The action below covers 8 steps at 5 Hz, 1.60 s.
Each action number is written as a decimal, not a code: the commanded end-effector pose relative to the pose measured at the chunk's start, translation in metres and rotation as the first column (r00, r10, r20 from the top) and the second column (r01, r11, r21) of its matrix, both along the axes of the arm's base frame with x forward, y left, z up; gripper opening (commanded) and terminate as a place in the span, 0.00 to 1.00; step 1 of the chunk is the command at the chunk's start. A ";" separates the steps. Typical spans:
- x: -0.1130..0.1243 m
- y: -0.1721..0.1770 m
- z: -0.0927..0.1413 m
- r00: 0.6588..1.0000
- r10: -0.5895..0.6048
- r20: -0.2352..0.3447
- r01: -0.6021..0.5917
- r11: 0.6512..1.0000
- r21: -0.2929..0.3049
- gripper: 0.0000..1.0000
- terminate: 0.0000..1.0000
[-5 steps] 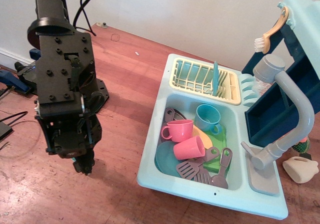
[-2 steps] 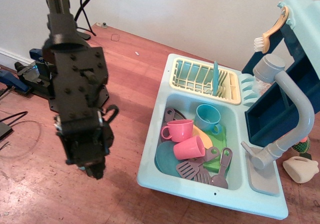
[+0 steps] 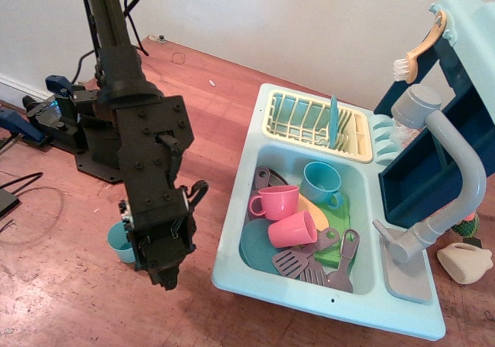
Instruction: Put cup from anywhere into sink
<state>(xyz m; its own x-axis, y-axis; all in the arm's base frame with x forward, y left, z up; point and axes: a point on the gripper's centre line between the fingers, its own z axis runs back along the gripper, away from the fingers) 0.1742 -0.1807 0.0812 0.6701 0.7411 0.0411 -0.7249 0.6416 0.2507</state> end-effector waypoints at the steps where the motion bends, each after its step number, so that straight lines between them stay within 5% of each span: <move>1: -0.026 -0.001 0.008 0.990 0.045 0.136 -0.042 0.999 -0.028 1.00 0.00; 2: -0.040 -0.006 0.003 0.982 0.093 0.164 -0.088 0.995 -0.035 1.00 0.00; 4: -0.025 -0.004 -0.013 0.990 0.055 0.126 -0.044 0.995 -0.086 1.00 0.00; 7: -0.011 -0.003 -0.014 0.997 -0.002 0.075 0.007 0.998 -0.068 1.00 0.00; 8: -0.005 -0.001 -0.009 0.998 -0.010 0.061 0.014 0.998 -0.063 0.00 0.00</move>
